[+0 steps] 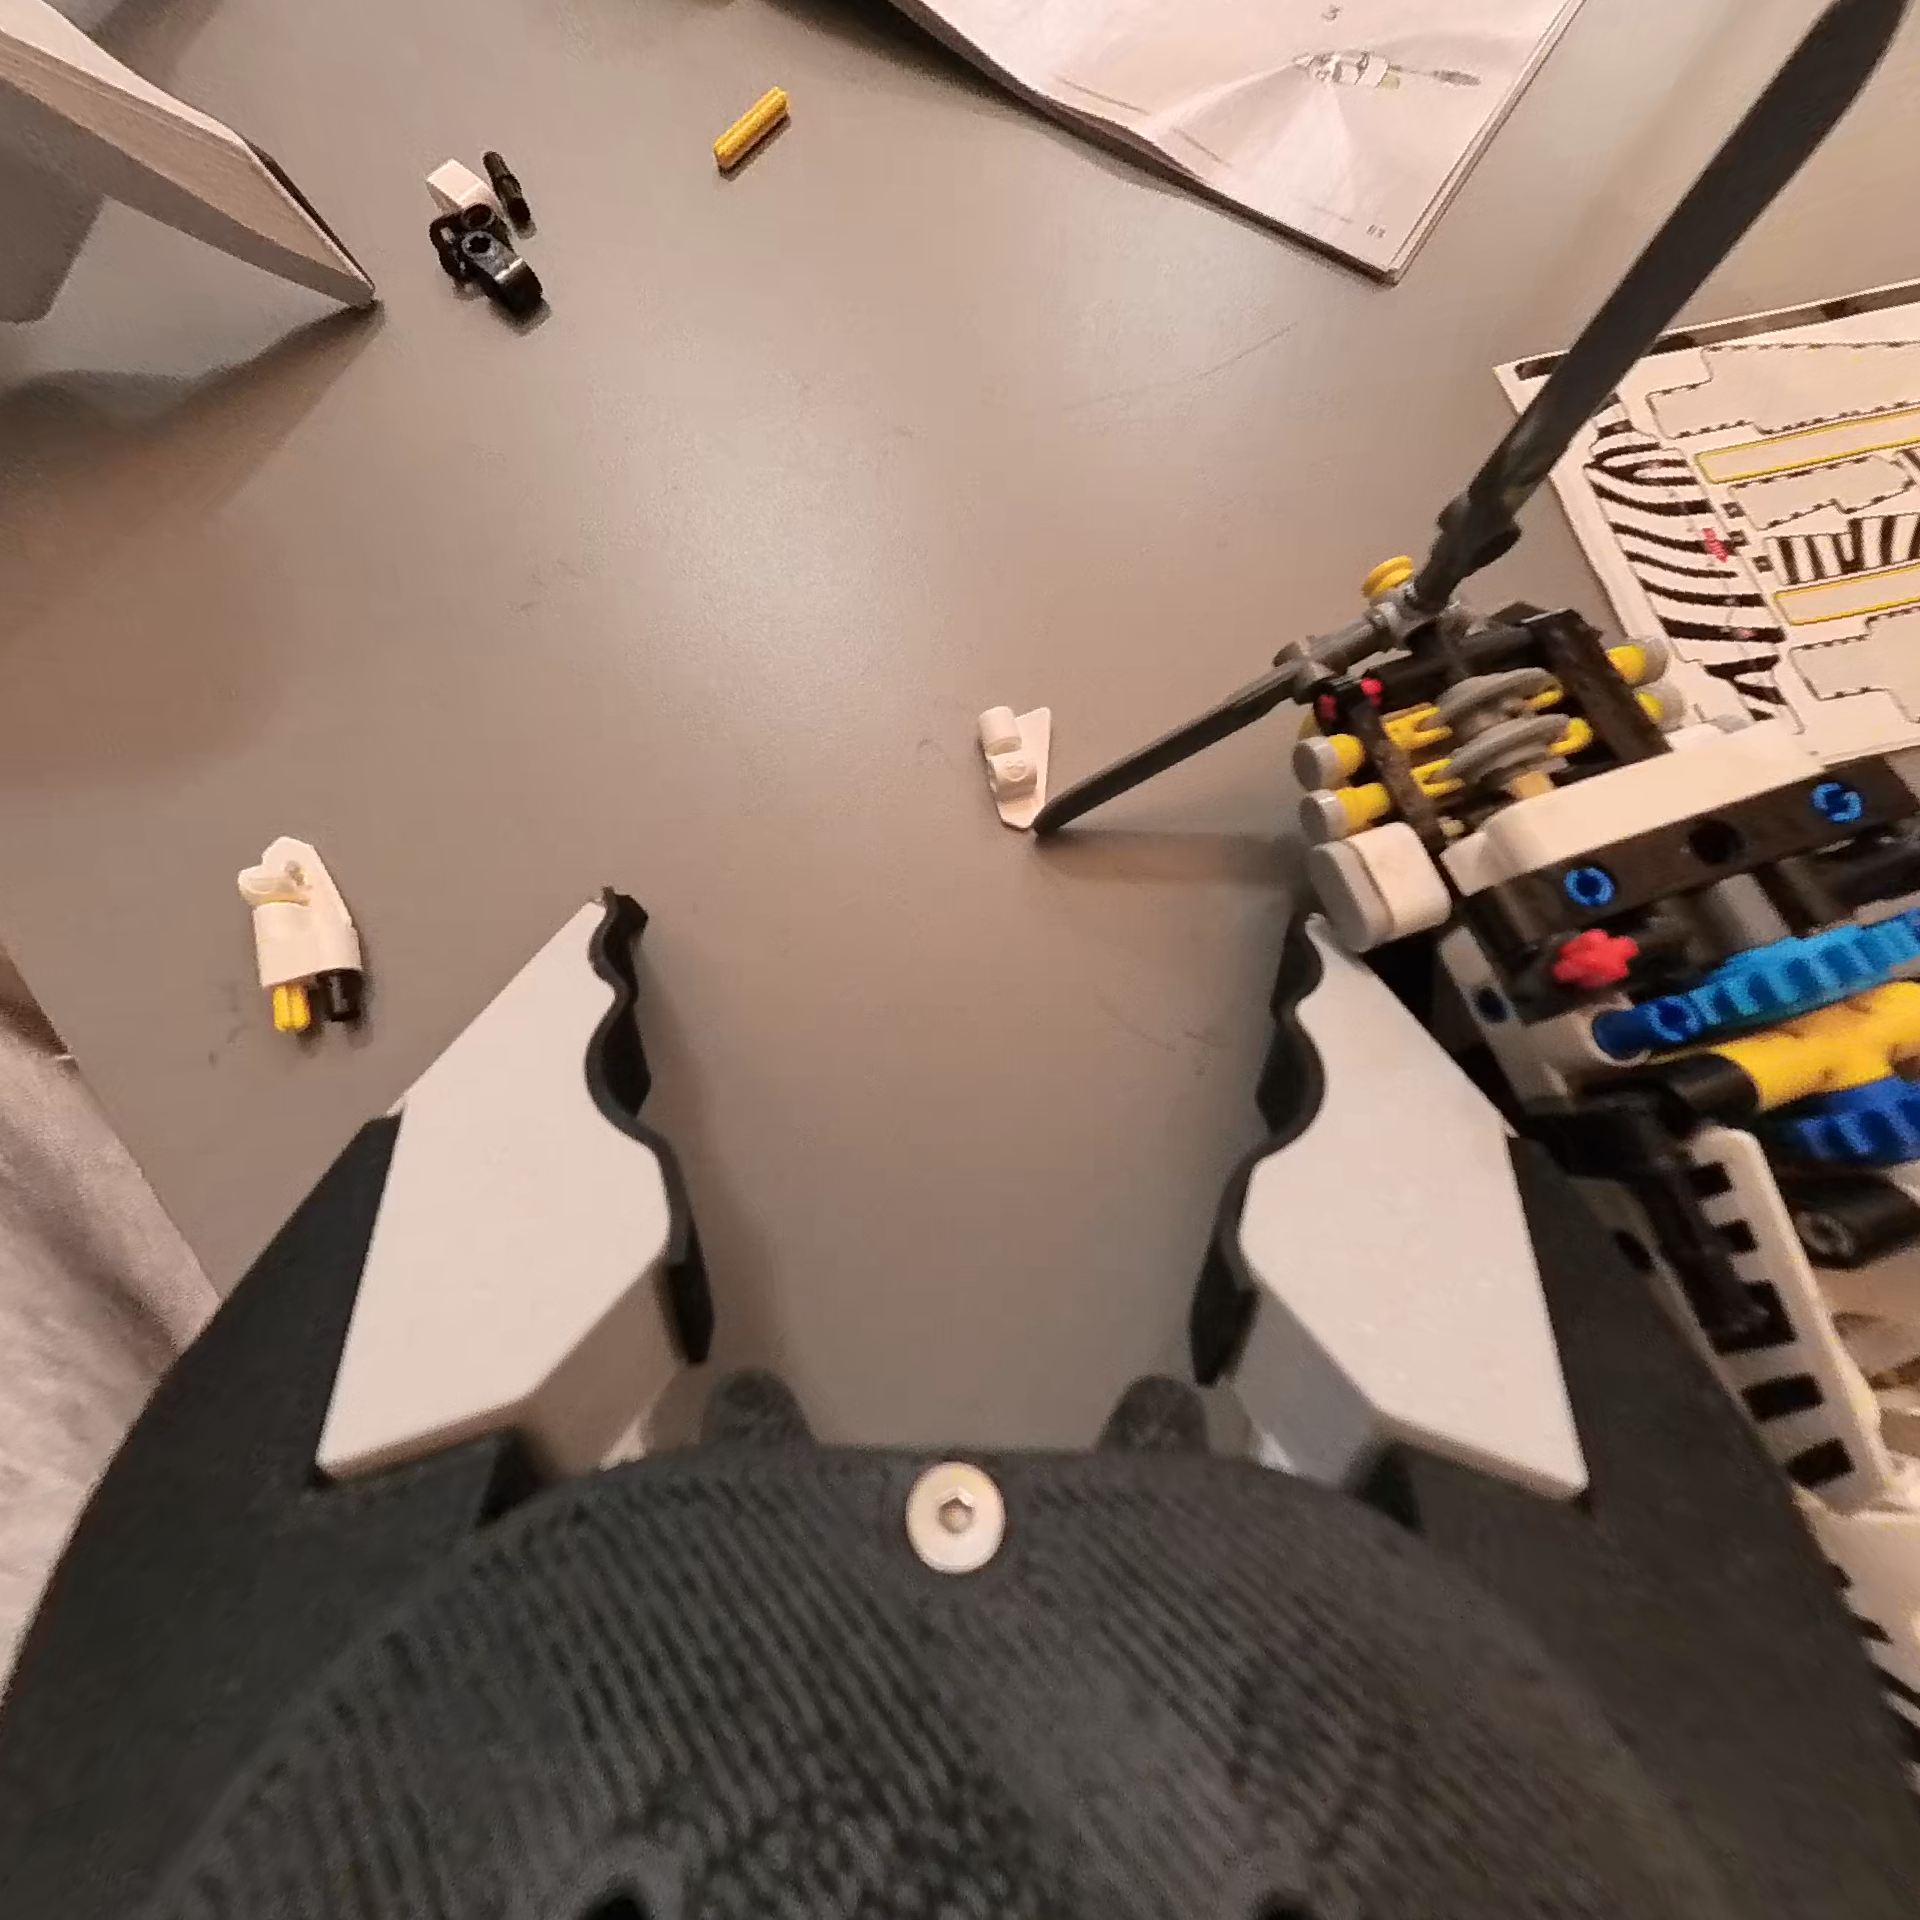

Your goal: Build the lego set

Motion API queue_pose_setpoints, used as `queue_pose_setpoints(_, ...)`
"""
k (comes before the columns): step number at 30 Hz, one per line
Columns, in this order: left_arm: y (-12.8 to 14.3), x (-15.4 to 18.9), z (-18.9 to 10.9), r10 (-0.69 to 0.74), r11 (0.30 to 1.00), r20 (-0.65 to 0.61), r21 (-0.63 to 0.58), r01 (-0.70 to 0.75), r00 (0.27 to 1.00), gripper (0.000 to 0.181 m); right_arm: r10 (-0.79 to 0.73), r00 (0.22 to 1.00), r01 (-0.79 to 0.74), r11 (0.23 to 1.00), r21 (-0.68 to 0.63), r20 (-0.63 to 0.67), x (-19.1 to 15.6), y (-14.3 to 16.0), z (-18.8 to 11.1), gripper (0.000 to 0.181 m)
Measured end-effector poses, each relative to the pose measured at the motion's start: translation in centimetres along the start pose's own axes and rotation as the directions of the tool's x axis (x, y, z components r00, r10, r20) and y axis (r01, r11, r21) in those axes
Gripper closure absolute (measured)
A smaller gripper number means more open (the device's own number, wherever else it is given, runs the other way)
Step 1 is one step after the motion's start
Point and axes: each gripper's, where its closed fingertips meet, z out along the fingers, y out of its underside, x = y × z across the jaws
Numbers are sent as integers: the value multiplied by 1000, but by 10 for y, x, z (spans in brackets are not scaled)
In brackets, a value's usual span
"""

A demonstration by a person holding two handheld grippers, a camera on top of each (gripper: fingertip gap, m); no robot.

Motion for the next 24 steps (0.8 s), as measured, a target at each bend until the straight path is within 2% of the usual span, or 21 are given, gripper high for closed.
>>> queue_pose_setpoints(2, 1, 1, 0, 41, 999, -46, -4, -41, 998, 44, 0, 1000, 0, 1000, 0, 0, 0, 0, 0, 60)
queue_pose_setpoints(20, 2, 1, 0, 48, 999, -46, -4, -48, 998, 44, -1, 1000, 1, 1000, 0, 1, 0, 0, 0, 60)
queue_pose_setpoints(24, 1, 3, 1, 76, 997, -78, -8, -77, 994, 43, 0, 1000, 0, 1000, -1, 1, 0, 0, 0, 59)
